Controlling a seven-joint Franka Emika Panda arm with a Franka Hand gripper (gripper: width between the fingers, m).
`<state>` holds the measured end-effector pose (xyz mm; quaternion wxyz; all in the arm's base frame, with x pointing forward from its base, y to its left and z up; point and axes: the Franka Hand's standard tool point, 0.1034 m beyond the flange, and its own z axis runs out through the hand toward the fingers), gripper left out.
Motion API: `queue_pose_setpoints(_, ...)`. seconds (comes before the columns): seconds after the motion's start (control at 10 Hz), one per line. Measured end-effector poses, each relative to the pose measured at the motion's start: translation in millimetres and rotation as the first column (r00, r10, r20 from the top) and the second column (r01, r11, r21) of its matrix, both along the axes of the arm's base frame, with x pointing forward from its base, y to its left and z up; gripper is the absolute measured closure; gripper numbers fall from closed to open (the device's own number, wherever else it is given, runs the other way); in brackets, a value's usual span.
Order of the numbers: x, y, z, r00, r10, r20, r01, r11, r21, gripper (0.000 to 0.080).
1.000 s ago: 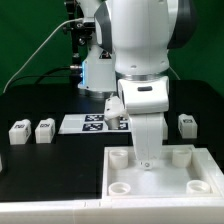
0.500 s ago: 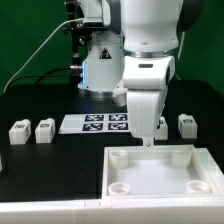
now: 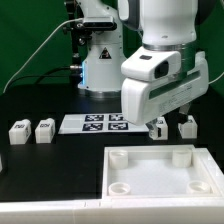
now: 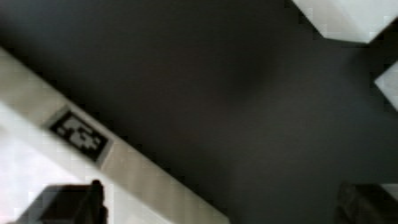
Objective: Assemble one leg
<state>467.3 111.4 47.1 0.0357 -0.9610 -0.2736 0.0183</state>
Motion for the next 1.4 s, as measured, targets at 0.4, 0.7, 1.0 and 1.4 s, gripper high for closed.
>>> queue_pose_setpoints(0.4, -19.2, 38.1, 2.7, 0.853, -0.517, -0.072, 0.517, 0.856, -0.023, 0.015)
queue_pose_setpoints(0.7, -28.7, 49.3, -0.4, 0.83, -0.547, -0.107, 0.545, 0.837, -0.052, 0.015)
queue_pose_setpoints(1.0, -37.8, 46.8, 0.7, 0.811, -0.522, -0.265, 0.493, 0.853, -0.172, 0.015)
queue_pose_setpoints(1.4, -44.1, 53.9, 6.2, 0.66, -0.514, -0.548, 0.357, 0.856, -0.373, 0.015)
